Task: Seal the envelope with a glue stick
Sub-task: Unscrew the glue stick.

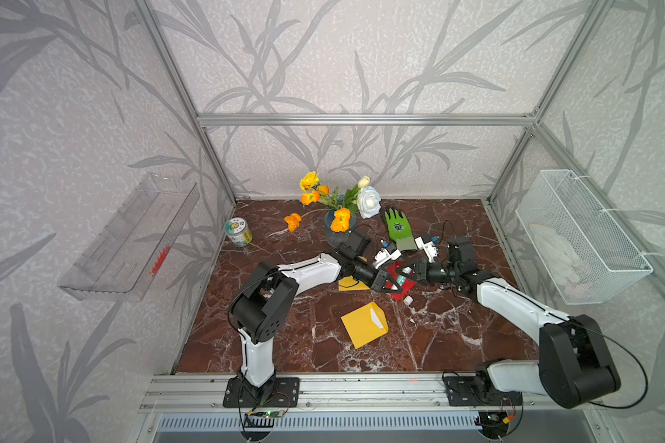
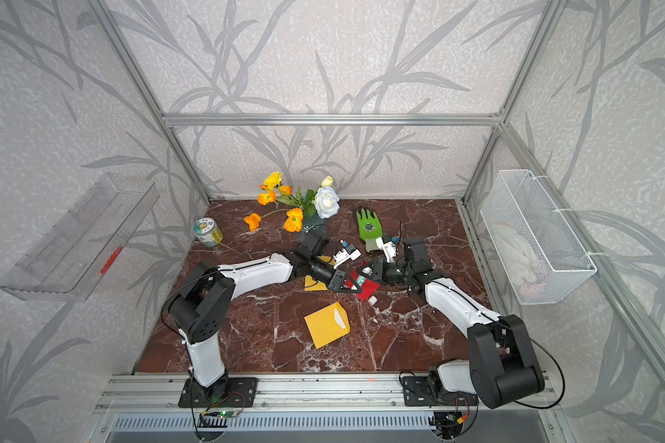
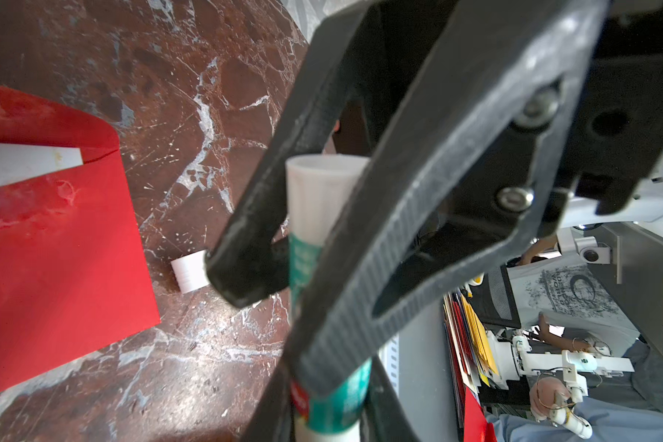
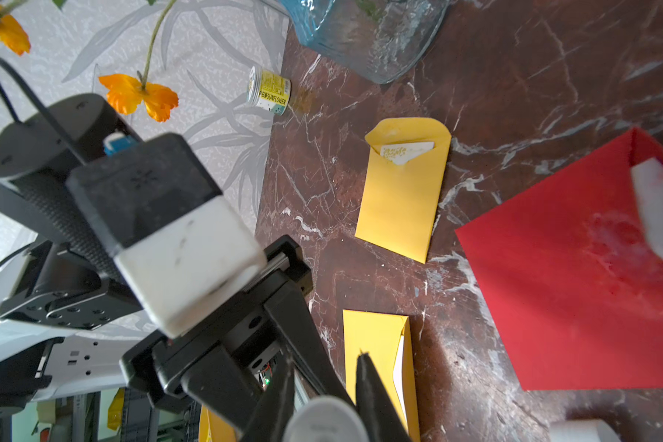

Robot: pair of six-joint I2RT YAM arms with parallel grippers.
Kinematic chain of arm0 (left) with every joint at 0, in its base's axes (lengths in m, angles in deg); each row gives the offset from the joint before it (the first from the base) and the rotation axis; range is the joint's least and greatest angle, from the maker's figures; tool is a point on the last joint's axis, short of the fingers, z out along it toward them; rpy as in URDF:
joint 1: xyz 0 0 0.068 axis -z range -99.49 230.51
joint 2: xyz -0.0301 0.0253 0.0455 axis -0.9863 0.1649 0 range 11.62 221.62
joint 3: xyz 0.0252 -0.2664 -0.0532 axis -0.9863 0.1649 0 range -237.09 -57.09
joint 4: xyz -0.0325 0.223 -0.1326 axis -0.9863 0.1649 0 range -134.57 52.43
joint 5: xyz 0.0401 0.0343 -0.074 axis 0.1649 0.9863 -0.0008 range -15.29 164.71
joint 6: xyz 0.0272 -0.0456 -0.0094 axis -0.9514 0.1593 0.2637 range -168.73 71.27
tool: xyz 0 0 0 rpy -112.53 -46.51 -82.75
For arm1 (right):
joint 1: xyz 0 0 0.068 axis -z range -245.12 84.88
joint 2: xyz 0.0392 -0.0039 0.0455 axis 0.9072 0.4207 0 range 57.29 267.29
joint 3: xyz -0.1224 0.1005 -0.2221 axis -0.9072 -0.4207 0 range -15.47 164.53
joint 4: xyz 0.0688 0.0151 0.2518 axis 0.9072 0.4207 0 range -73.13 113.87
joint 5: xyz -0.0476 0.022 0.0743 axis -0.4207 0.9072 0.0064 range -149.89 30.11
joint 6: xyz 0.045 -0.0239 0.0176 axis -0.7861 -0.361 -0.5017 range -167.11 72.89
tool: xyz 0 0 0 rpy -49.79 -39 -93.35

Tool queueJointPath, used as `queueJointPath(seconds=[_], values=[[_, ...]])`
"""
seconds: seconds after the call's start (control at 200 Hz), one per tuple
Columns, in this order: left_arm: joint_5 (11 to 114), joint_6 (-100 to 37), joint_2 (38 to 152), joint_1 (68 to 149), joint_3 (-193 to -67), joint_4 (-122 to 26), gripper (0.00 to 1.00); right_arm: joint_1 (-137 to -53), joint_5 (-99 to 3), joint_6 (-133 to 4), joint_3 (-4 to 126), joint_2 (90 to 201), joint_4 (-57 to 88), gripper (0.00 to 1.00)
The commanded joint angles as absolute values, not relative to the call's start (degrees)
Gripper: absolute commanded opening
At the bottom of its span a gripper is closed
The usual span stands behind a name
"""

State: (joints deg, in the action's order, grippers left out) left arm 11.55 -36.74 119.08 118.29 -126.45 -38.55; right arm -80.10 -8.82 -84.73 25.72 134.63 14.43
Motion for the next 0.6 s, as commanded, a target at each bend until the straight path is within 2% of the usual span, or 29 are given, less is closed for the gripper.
queueJointPath(seconds=[0.0,0.06,0.205,0.225,0.295,0.33,0.37,0.505,0.595], values=[[13.3,-37.6,118.3,118.0,-127.7,-37.7,0.05,-80.4,-3.1,-84.1,27.8,134.5,14.9,0.07],[13.4,-37.6,118.4,118.1,-127.7,-37.7,0.05,-80.4,-3.4,-84.1,27.9,134.5,15.5,0.00],[13.7,-37.2,118.6,117.8,-127.8,-38.0,0.06,-80.4,-5.1,-81.5,28.2,134.1,17.1,0.00],[13.7,-37.0,118.7,117.8,-127.9,-38.1,0.11,-80.4,-5.5,-81.3,28.3,134.0,17.4,0.00],[13.9,-35.9,118.8,117.4,-128.1,-38.7,0.45,-80.4,-9.3,-80.8,28.2,133.1,18.6,0.00],[14.1,-35.0,118.7,117.1,-127.7,-40.0,0.56,-80.4,-12.3,-80.6,28.0,132.4,19.4,0.00],[14.5,-33.4,118.4,116.8,-127.1,-41.8,0.64,-80.4,-16.7,-80.6,27.6,131.5,19.7,0.00],[15.9,-26.4,118.2,114.9,-125.3,-48.2,0.72,-81.9,-31.2,-82.1,24.2,129.0,15.1,0.00],[18.7,-22.3,118.4,114.0,-124.1,-51.3,0.72,-85.0,-43.3,-81.9,22.7,128.3,11.4,0.00]])
